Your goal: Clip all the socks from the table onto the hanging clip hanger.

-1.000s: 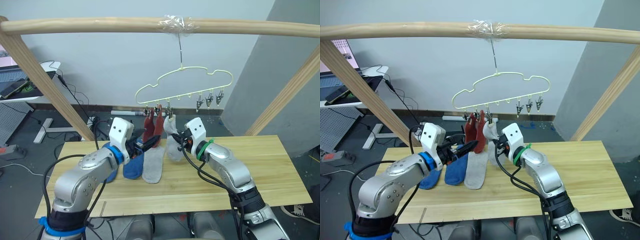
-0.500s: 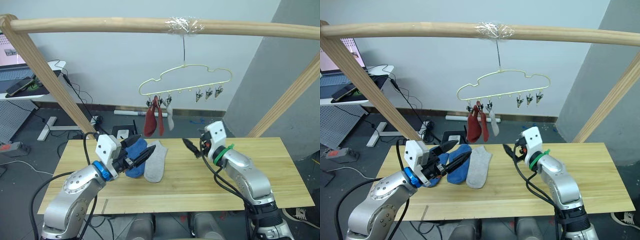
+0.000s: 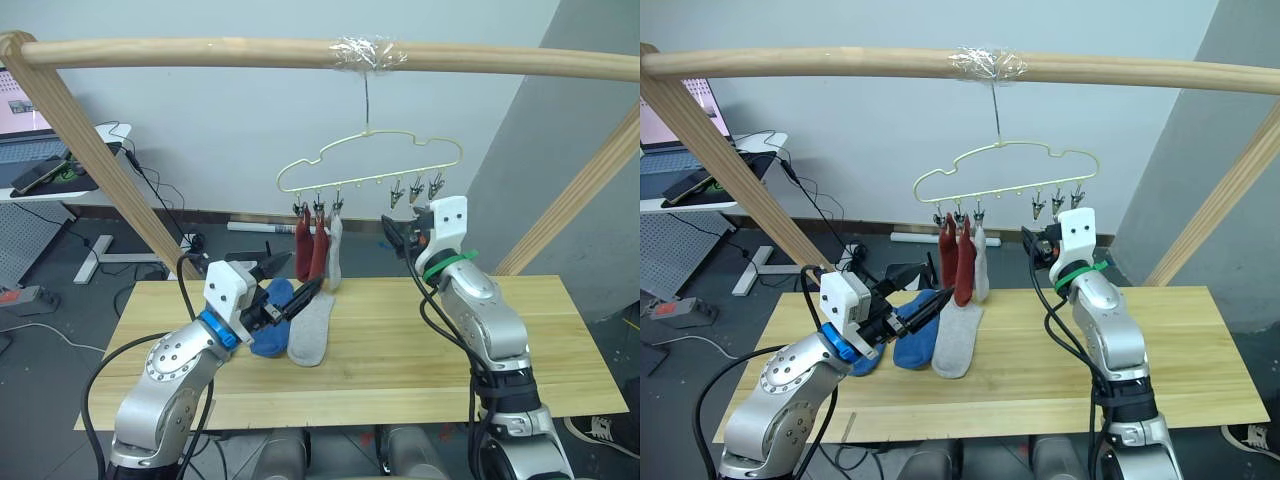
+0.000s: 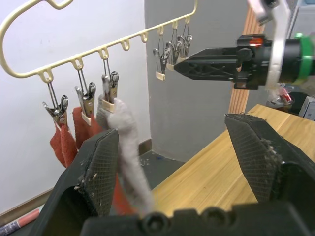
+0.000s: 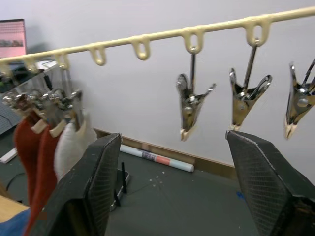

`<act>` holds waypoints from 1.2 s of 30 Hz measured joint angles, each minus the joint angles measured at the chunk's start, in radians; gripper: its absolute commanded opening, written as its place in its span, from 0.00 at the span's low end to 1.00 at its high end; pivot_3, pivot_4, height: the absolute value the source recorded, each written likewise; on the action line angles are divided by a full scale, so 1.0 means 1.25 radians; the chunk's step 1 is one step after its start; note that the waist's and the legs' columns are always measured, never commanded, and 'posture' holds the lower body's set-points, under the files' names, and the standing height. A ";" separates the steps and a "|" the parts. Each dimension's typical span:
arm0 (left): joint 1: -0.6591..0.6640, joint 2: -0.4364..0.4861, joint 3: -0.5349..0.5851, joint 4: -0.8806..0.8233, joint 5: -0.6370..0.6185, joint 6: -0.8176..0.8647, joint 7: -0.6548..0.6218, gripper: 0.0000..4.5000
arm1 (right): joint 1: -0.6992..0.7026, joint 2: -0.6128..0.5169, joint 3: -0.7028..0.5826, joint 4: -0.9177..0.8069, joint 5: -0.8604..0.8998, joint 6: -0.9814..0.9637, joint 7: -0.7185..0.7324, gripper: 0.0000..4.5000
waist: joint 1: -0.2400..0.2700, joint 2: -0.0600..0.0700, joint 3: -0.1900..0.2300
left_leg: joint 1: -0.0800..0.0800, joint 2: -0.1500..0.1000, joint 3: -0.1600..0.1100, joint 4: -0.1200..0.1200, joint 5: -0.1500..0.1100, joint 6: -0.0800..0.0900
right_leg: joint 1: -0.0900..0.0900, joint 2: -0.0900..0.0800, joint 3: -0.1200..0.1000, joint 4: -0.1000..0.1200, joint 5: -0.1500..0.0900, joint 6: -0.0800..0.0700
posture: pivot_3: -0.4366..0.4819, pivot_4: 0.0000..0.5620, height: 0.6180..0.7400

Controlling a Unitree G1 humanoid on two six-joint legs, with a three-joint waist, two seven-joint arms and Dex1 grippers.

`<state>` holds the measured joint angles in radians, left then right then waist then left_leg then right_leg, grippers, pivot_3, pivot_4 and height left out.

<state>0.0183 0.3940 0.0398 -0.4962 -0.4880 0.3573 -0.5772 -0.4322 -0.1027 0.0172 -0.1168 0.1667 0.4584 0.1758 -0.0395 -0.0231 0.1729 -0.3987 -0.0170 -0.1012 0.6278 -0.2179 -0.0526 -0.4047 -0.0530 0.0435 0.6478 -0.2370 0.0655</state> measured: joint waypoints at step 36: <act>-0.040 -0.007 -0.004 0.002 0.000 -0.007 0.017 0.84 | -0.173 0.066 -0.051 0.261 0.011 -0.106 -0.020 0.66 | 0.001 0.000 0.000 | 0.000 0.000 0.000 0.000 0.000 0.001 | 0.000 0.001 0.000 0.001 0.000 0.000 | 0.50 0.22 1.00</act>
<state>-0.0316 0.3850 0.0352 -0.4938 -0.4876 0.3481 -0.5560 -0.6491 -0.0203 -0.0469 0.2096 0.1807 0.3254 0.1514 -0.0384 -0.0228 0.1729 -0.3982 -0.0166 -0.1014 0.6279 -0.2174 -0.0518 -0.4047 -0.0522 0.0434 0.6493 -0.2366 0.0652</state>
